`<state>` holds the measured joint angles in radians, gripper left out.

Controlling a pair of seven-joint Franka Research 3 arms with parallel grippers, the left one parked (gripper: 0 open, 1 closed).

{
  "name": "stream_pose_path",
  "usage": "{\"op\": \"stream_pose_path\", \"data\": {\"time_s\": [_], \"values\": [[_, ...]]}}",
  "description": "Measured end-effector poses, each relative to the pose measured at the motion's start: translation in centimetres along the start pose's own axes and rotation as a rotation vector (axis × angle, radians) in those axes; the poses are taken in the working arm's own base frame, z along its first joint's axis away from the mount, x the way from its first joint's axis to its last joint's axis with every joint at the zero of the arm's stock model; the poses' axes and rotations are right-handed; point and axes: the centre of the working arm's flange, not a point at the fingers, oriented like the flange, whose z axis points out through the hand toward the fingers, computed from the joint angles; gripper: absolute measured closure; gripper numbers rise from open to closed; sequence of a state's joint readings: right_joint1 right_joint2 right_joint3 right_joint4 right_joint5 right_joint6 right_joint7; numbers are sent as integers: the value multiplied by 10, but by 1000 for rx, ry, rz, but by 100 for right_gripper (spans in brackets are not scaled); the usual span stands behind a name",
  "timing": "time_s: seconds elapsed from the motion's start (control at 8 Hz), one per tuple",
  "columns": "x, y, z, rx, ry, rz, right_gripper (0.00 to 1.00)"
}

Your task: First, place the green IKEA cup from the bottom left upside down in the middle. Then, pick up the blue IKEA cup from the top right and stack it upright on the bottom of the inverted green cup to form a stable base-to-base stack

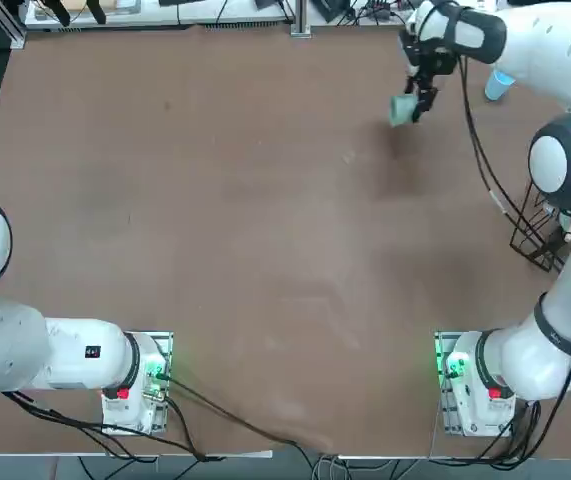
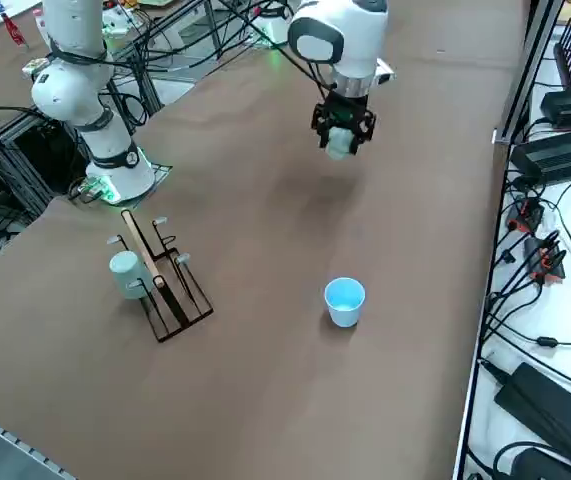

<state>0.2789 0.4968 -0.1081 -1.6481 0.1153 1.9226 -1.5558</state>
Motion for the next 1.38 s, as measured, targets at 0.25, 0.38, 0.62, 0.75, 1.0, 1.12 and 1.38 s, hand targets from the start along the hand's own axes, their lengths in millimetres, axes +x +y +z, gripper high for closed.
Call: {"op": "stream_pose_path", "data": {"time_s": [0.25, 0.38, 0.62, 0.75, 1.0, 1.12, 1.38], "values": [[-38, -9, -14, 63, -161, 113, 14], [-50, -15, -20, 79, -263, 185, 14], [-54, -31, -18, 129, -498, 369, 14], [-42, -39, -8, 154, -608, 465, 14], [-3, -50, 34, 181, -795, 626, 14], [14, -51, 63, 182, -858, 666, 14], [27, -51, 116, 175, -953, 746, 14]]}}
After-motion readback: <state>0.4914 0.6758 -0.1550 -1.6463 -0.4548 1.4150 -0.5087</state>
